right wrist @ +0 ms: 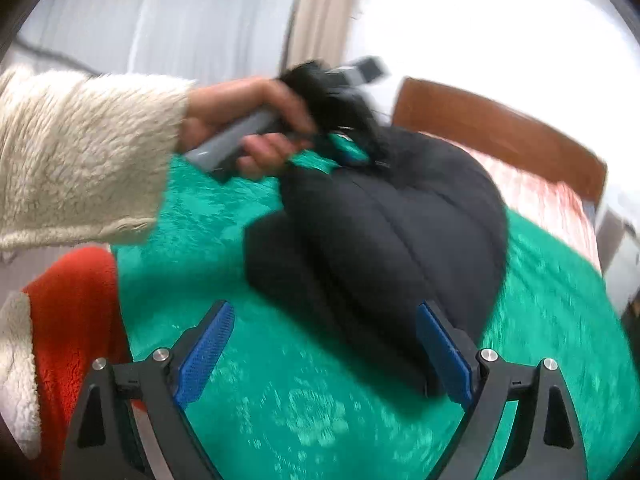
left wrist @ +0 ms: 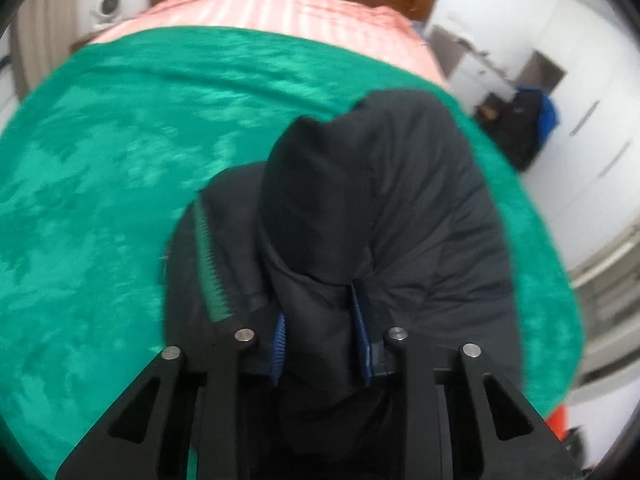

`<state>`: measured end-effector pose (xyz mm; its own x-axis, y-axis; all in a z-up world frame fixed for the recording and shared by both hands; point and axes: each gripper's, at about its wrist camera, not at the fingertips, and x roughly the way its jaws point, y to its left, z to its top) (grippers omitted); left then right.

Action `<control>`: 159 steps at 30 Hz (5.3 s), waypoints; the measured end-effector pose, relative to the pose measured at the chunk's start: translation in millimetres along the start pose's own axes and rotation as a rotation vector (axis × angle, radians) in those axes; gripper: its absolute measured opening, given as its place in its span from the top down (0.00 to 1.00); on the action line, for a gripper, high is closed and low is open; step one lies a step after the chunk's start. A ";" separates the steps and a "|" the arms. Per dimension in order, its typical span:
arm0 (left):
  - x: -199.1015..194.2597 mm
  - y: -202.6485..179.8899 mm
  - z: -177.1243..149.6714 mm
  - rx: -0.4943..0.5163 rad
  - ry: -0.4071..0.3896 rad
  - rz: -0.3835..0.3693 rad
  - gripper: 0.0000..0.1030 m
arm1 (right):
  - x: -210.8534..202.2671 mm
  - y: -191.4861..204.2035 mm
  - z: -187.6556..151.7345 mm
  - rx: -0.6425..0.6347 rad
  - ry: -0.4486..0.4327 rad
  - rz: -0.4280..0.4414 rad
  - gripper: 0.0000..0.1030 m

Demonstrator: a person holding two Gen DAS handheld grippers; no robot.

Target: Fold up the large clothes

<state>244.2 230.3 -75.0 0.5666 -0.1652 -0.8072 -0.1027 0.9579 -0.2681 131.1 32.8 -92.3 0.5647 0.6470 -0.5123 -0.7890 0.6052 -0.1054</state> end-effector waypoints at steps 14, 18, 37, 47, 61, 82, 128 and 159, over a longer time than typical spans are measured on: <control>24.1 62.6 -33.7 -0.164 0.003 -0.070 0.72 | 165.9 -124.4 181.1 0.376 0.046 0.099 0.08; 31.7 69.1 -38.2 -0.173 -0.004 -0.068 0.72 | 241.3 -115.2 157.7 0.400 0.235 0.053 0.06; 48.2 52.6 -44.5 -0.103 -0.034 0.004 0.71 | 261.3 -110.4 118.8 0.277 0.245 -0.076 0.00; 52.3 46.2 -46.7 -0.083 -0.059 0.036 0.71 | 264.6 -113.3 109.4 0.294 0.214 -0.074 0.00; 54.8 43.6 -49.0 -0.070 -0.075 0.055 0.71 | 266.4 -111.7 105.6 0.293 0.201 -0.079 0.00; -7.3 99.2 -55.2 -0.274 0.116 -0.324 0.06 | 102.5 -179.8 99.4 0.592 0.144 0.009 0.00; -28.9 -22.1 6.6 -0.010 -0.259 0.000 0.40 | 177.9 -204.5 137.9 0.127 0.010 0.045 0.20; -123.0 -113.6 -183.1 0.016 -0.454 0.414 0.00 | -45.4 -154.0 -2.2 0.439 -0.071 -0.257 0.00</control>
<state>36.5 98.8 -41.6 0.7740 0.3346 -0.5376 -0.3785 0.9251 0.0307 226.4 -90.7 -54.6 0.7543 0.4724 -0.4560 -0.4554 0.8767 0.1549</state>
